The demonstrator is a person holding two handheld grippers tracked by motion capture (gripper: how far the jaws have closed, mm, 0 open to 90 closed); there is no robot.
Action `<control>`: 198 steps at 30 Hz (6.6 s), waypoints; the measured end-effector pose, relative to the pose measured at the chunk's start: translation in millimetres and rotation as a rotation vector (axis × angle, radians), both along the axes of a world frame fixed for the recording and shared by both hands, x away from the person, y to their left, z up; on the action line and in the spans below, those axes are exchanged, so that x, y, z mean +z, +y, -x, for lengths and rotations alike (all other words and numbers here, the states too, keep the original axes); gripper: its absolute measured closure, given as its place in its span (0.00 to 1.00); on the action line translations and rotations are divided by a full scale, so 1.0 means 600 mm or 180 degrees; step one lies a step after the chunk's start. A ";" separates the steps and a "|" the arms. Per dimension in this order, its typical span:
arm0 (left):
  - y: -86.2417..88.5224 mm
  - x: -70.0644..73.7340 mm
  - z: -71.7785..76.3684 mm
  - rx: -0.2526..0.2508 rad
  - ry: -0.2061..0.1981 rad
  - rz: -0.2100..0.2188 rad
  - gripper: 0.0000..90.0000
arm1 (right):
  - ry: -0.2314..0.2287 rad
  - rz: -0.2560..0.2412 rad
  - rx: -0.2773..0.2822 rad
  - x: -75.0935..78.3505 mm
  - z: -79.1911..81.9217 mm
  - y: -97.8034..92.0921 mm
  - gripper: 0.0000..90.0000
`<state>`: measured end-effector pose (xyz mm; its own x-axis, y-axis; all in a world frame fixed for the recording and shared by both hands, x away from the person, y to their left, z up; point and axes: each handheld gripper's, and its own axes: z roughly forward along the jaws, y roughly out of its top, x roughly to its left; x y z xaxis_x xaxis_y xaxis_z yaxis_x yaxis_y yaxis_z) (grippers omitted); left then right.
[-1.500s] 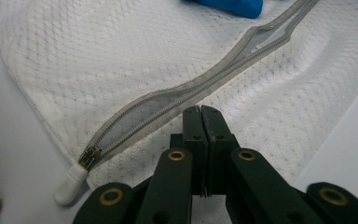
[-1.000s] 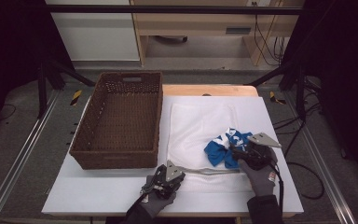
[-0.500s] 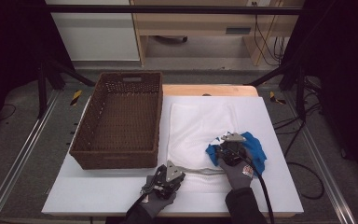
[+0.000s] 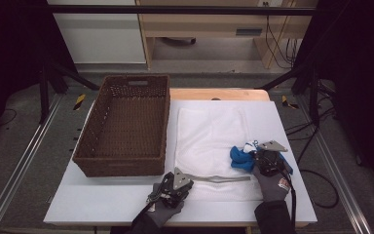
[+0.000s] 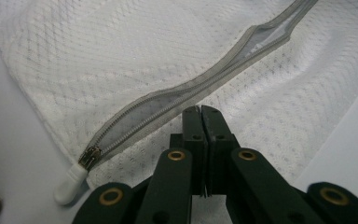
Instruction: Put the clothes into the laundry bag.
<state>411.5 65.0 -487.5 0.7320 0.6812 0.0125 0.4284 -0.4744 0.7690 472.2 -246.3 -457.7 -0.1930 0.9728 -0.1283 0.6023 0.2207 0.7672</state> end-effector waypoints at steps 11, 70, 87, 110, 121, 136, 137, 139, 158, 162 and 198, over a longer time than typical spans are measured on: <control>-0.001 0.000 0.001 -0.0008 -0.0017 -0.0012 0.98 | 0.0008 -0.0239 0.0103 -0.017 0.002 -0.011 0.58; -0.030 0.005 0.022 -0.0211 0.0050 -0.0080 1.00 | -0.0058 -0.0398 0.1321 -0.018 0.064 0.106 0.99; -0.012 0.086 -0.005 -0.0052 -0.0317 0.0329 0.73 | -0.0199 -0.0603 0.1348 0.005 0.062 0.096 0.99; -0.102 0.070 -0.086 -0.0239 -0.0364 -0.0040 0.60 | -0.0242 -0.0715 0.1366 0.010 0.063 0.088 0.99; -0.104 0.066 -0.089 -0.0297 -0.0217 -0.0084 0.99 | -0.0216 -0.0687 0.1385 0.007 0.063 0.093 0.98; -0.095 0.079 -0.089 -0.0243 -0.0159 0.0194 0.99 | 0.0133 -0.0680 0.1345 -0.042 0.124 0.055 0.94; -0.095 0.082 -0.087 -0.0239 -0.0168 0.0233 0.99 | 0.0172 -0.0673 0.1329 -0.047 0.126 0.054 0.95; -0.094 0.086 -0.086 -0.0233 -0.0192 0.0276 0.99 | 0.0199 -0.0646 0.1313 -0.055 0.126 0.049 0.95; -0.094 0.088 -0.085 -0.0253 -0.0189 0.0309 0.99 | -0.0513 -0.0626 0.0431 0.039 0.073 -0.043 0.29; -0.094 0.088 -0.083 -0.0267 -0.0193 0.0297 0.99 | -0.0407 -0.0475 0.0137 0.021 0.049 -0.069 0.21; -0.094 0.098 -0.096 -0.0116 -0.0021 0.0406 0.99 | -0.0589 -0.0764 0.1344 0.071 0.136 0.005 0.74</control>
<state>469.0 8.5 -428.7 0.7564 0.6506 -0.0676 0.4073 -0.3876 0.8269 390.8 -243.1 -415.2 -0.5701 0.8213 0.0198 0.3482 0.2198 0.9113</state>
